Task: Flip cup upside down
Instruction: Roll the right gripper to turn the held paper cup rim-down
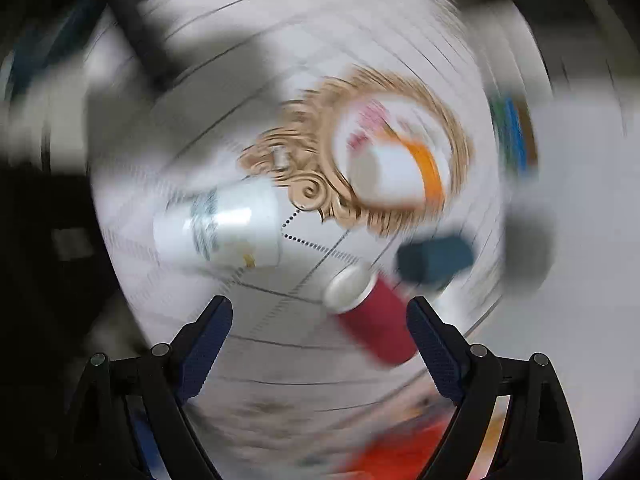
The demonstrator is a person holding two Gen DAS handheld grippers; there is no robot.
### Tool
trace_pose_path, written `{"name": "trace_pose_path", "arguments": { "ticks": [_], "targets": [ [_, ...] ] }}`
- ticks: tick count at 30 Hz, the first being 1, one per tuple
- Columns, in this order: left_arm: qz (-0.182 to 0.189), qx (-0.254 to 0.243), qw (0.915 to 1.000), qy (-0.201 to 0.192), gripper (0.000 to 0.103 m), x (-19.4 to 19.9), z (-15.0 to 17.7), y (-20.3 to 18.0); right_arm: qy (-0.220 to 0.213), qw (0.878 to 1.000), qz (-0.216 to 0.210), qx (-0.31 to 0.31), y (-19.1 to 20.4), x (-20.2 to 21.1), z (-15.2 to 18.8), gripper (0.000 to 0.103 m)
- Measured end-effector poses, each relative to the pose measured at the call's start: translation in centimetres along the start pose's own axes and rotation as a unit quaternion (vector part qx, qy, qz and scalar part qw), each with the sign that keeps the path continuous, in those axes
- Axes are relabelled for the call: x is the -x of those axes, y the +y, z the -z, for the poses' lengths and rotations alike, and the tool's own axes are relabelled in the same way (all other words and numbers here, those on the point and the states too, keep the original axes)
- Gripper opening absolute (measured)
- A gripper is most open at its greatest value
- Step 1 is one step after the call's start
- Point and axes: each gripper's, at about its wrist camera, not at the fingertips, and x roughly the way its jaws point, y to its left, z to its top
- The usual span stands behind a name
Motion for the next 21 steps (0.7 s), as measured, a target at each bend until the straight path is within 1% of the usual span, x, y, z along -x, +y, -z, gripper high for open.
{"name": "trace_pose_path", "arguments": {
  "ticks": [1, 2, 3, 4, 5, 6, 7, 9, 10, 11, 12, 13, 15, 18, 19, 20, 21],
  "targets": [
    [0.001, 0.002, 1.0000, 0.004, 0.102, -0.4, 0.0, 0.2, -0.001, 0.998, 0.021, 0.058, 1.2, 0.0, -0.3, 0.091],
    [0.002, 0.003, 1.0000, 0.006, 0.102, -0.7, 0.0, 0.4, -0.003, 0.990, 0.049, 0.133, 2.9, -0.3, -0.6, 0.091],
    [0.005, 0.003, 0.9999, 0.008, 0.102, -1.0, -0.1, 0.5, -0.005, 0.981, 0.067, 0.185, 4.1, -0.5, -0.9, 0.091],
    [0.006, 0.003, 0.9999, 0.011, 0.102, -1.4, 0.0, 0.5, -0.008, 0.971, 0.081, 0.225, 5.1, -0.8, -1.0, 0.091],
    [0.005, 0.003, 0.9999, 0.013, 0.102, -1.7, 0.0, 0.7, -0.010, 0.964, 0.087, 0.250, 5.7, -1.0, -1.6, 0.091],
    [0.005, 0.003, 0.9999, 0.014, 0.102, -2.0, 0.0, 0.8, -0.015, 0.954, 0.096, 0.285, 6.5, -1.3, -1.8, 0.091],
    [0.004, 0.004, 0.9999, 0.015, 0.102, -2.3, -0.1, 1.0, -0.020, 0.945, 0.103, 0.309, 7.2, -1.5, -1.9, 0.091],
    [0.003, 0.005, 0.9999, 0.016, 0.102, -2.8, -0.2, 1.3, -0.025, 0.923, 0.117, 0.365, 8.6, -2.1, -2.4, 0.091],
    [0.003, 0.005, 0.9998, 0.017, 0.102, -2.8, -0.4, 1.9, -0.028, 0.910, 0.121, 0.395, 9.1, -2.3, -2.5, 0.091],
    [0.003, 0.006, 0.9998, 0.018, 0.102, -3.1, -0.4, 2.2, -0.030, 0.903, 0.123, 0.411, 9.9, -2.4, -2.7, 0.091],
    [0.003, 0.007, 0.9998, 0.019, 0.102, -3.4, -0.5, 2.4, -0.032, 0.891, 0.125, 0.436, 10.5, -2.7, -2.7, 0.091],
    [0.005, 0.008, 0.9998, 0.019, 0.102, -3.9, -0.1, 3.2, -0.032, 0.881, 0.125, 0.455, 10.9, -2.9, -2.7, 0.091],
    [0.008, 0.012, 0.9997, 0.020, 0.102, -4.4, -0.2, 3.8, -0.036, 0.853, 0.128, 0.504, 11.6, -3.4, -2.3, 0.091],
    [0.011, 0.014, 0.9996, 0.022, 0.102, -4.8, -0.6, 4.3, -0.037, 0.815, 0.135, 0.562, 12.8, -4.0, -1.3, 0.091],
    [0.012, 0.013, 0.9996, 0.022, 0.102, -4.9, -0.7, 4.3, -0.036, 0.806, 0.136, 0.575, 13.0, -4.2, -1.1, 0.091],
    [0.013, 0.012, 0.9996, 0.022, 0.103, -5.1, -1.0, 4.4, -0.035, 0.793, 0.137, 0.592, 13.2, -4.6, -0.8, 0.091],
    [0.013, 0.011, 0.9996, 0.021, 0.102, -5.2, -1.1, 4.3, -0.035, 0.787, 0.138, 0.600, 13.3, -4.8, -0.7, 0.091]
  ]
}}
